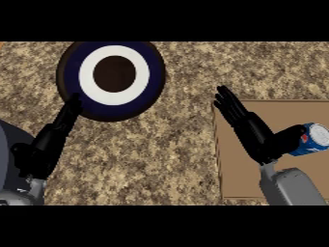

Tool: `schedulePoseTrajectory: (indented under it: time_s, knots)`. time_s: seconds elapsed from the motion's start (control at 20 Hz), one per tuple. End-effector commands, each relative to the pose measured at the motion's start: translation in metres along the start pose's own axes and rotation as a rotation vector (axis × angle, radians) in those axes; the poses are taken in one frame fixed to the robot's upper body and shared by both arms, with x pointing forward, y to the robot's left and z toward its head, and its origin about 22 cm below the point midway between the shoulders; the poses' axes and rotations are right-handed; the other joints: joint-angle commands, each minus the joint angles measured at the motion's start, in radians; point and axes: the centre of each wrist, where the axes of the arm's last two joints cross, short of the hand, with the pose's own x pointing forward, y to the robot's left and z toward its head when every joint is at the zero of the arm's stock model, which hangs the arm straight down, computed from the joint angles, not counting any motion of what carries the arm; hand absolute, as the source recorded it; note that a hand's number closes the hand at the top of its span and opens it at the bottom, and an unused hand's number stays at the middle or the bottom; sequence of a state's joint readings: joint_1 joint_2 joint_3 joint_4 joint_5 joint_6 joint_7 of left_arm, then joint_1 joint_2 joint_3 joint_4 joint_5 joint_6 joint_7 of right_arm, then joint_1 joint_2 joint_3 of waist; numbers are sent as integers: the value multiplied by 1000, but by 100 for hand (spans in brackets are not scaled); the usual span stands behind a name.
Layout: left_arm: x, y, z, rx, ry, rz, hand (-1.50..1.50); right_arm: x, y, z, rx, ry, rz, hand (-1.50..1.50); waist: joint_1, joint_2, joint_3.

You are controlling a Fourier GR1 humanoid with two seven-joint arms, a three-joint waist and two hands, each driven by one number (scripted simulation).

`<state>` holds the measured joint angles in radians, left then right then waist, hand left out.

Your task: Pick the can from the tray and place it in the plate

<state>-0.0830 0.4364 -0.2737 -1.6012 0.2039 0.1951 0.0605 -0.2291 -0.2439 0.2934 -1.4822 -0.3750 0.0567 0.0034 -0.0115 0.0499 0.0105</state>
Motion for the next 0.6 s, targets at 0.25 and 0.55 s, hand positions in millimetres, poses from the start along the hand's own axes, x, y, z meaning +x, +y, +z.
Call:
schedulePoseTrajectory:
  time_s: [0.25, 0.55]
  knots:
    - [60, 35, -27, 92, -244, -62, 0, 76, 17, -33, 347, -230, 238, 150, 25, -54, -11]
    - [61, 38, -30, 70, -169, 10, 0, -2, -3, 26, -77, -28, 692, -150, -14, -54, -9]
